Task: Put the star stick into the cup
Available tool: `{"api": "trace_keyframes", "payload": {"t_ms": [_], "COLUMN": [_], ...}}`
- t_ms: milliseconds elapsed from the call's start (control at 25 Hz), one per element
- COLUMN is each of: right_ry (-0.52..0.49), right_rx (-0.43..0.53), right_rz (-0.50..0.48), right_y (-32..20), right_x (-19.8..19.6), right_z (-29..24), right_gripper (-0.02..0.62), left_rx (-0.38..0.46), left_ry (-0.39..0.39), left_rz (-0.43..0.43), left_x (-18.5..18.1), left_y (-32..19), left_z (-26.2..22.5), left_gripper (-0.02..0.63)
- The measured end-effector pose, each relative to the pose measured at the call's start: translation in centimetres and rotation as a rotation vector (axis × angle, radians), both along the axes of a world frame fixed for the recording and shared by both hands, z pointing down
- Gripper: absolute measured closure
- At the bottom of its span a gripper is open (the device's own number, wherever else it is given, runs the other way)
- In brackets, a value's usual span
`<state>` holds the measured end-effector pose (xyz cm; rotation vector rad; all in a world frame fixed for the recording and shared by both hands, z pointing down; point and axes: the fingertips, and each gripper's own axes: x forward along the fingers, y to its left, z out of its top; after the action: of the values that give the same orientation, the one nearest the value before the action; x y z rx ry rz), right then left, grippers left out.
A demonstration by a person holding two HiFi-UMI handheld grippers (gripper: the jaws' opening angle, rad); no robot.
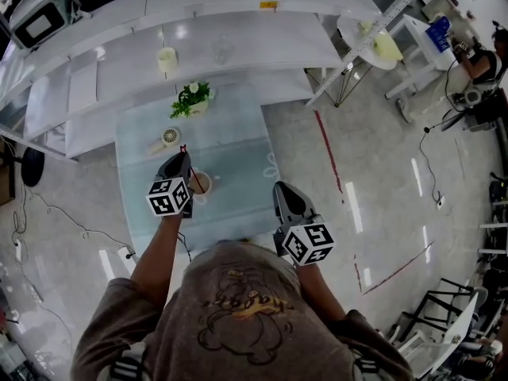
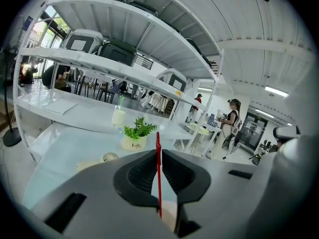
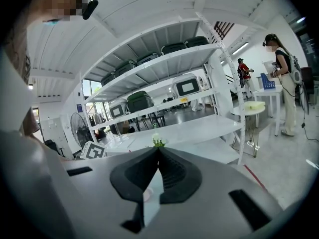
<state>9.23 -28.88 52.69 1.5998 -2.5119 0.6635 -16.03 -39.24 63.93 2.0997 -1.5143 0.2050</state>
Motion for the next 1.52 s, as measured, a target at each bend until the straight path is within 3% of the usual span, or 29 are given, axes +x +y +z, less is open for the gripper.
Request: {"api": "trace_keyframes", "payload": {"t_ms": [360,640,1080,1520], "right_ry": [-0.001,-0.006,0.003,0.011], "right_rx": [0.002,0.014,0.062,0.091], "right_rz": [0.007,-0.032,-0.132,-0.192], "right_y": [1.2,1.5,1.5,0.9], "right_x": [0.7,0.0,-1.8,-3.0], "right_z": [-0.2,-0.5,-2.2,-2.9], "right_gripper": [0.6,0.6,0.6,0.6], "left_rx": [0.026,0.084,0.221,0.278], "left_ry": [-0.003,0.008,0.016,0.072], "left_rz": [-0.011,-0.001,0.048,-0.005], "left_x": [0.1,0.7,1.8,0.6], "left_y": [-0.2,0.7,6.4,11.5], "left_z": [-1.3,-5.9,-14.9,-17.4], "left_gripper": [0.571,0.571,0.572,0.572]}}
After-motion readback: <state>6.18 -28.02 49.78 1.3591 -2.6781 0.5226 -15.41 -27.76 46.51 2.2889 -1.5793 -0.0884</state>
